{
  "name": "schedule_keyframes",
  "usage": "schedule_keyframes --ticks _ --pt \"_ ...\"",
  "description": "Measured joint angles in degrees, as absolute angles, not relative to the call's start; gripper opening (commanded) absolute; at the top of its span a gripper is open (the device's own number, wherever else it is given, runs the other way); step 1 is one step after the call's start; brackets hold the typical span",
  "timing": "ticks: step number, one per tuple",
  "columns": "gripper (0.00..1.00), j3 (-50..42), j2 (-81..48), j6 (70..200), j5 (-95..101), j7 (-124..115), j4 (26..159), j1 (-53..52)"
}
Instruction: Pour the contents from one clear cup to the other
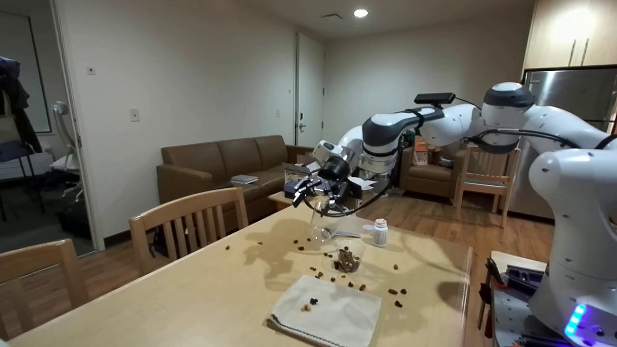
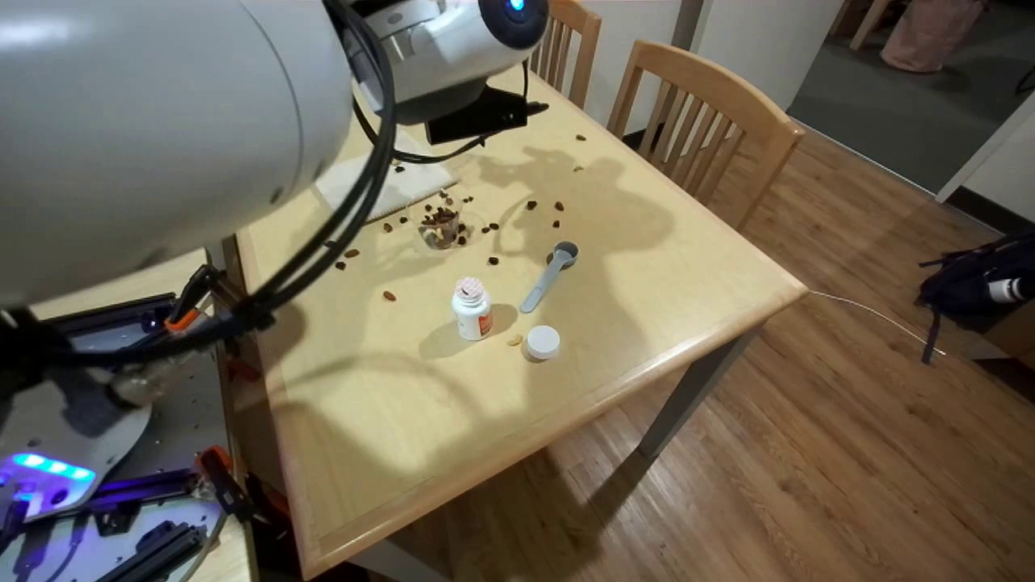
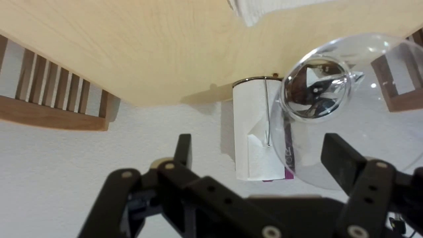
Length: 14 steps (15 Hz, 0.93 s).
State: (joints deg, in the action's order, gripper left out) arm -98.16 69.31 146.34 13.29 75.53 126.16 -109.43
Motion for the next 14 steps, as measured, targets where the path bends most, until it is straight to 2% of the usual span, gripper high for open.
schedule_keyframes --ticks 10,11,12,14 --pt "1.0 -97.42 52.4 149.28 18.5 65.52 127.69 -109.84" --pt "0.75 -97.43 50.64 149.28 18.81 64.56 127.83 -109.85" --pt "0.73 -97.46 48.96 149.28 19.01 63.8 127.92 -109.87" --pt "0.59 -97.56 45.48 149.25 19.48 62.36 128.08 -109.97"
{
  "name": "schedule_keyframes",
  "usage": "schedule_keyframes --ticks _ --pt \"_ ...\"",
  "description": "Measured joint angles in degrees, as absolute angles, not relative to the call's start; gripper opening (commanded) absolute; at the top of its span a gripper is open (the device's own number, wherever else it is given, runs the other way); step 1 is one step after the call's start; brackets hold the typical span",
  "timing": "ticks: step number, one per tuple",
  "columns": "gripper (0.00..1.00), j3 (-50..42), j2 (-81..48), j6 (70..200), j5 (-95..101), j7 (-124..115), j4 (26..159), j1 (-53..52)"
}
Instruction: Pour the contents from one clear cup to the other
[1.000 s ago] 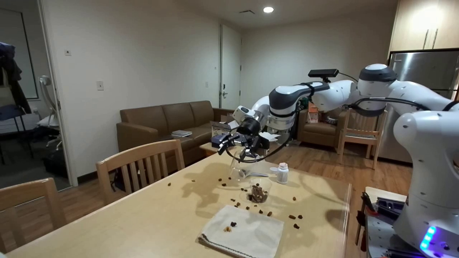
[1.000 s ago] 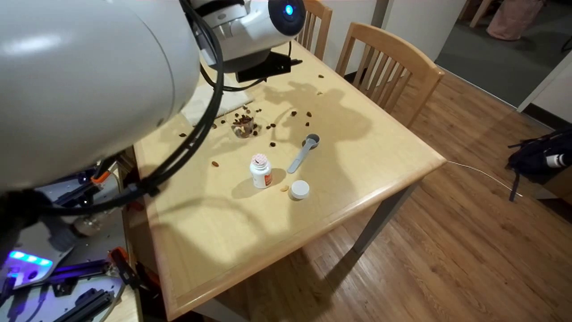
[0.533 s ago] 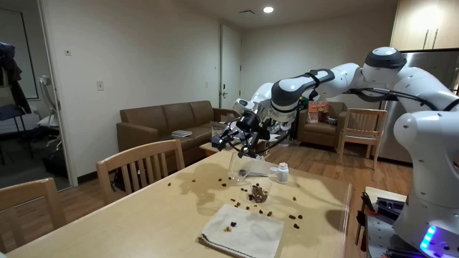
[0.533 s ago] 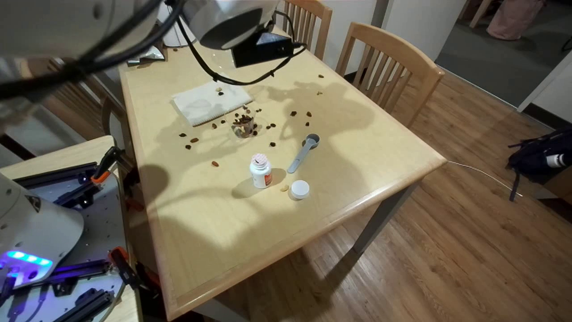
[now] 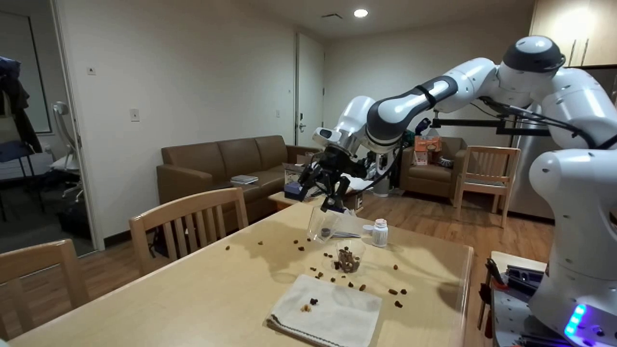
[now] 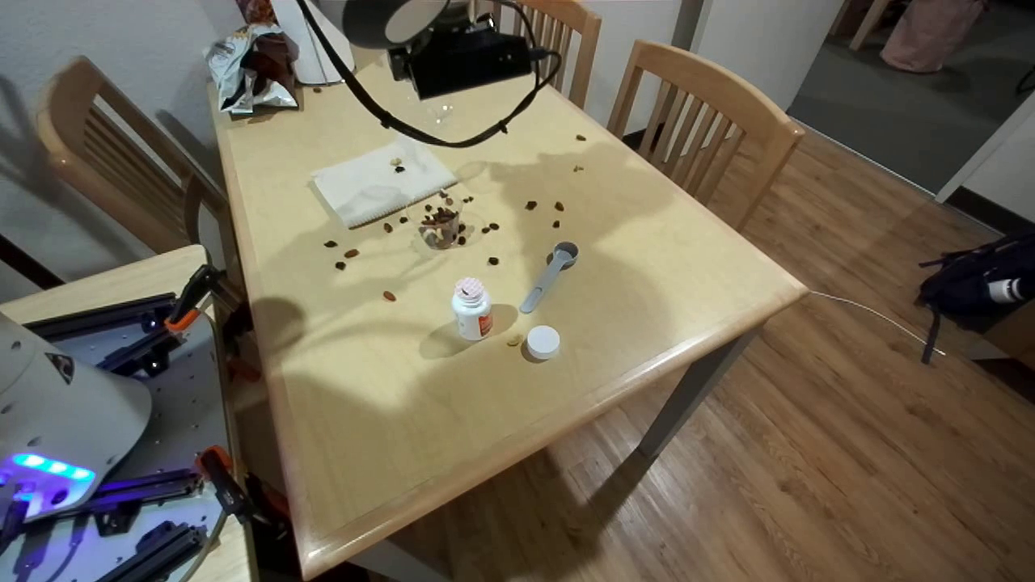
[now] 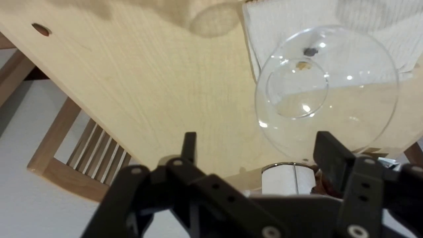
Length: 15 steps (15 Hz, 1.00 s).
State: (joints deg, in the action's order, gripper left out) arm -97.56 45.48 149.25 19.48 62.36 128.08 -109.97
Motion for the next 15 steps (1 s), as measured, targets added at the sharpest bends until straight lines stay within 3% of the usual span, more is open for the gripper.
schedule_keyframes --ticks 6,7,8,10,11,14,15 --pt "0.2 -99.85 35.71 148.86 21.77 58.98 128.4 -112.27" --pt "0.21 -100.85 34.28 148.58 22.07 58.12 128.57 -113.24" --pt "0.57 -101.95 33.11 148.3 22.35 57.37 128.79 -114.3" --pt "0.55 -104.07 31.73 148.63 23.01 55.42 129.4 -116.38" --pt "0.35 -104.8 31.67 149.19 23.02 54.23 129.61 -117.29" --pt "0.54 -105.68 31.7 150.8 23.02 51.04 129.85 -118.79" --pt "0.55 -105.71 31.7 150.88 23.02 50.82 129.85 -118.86"
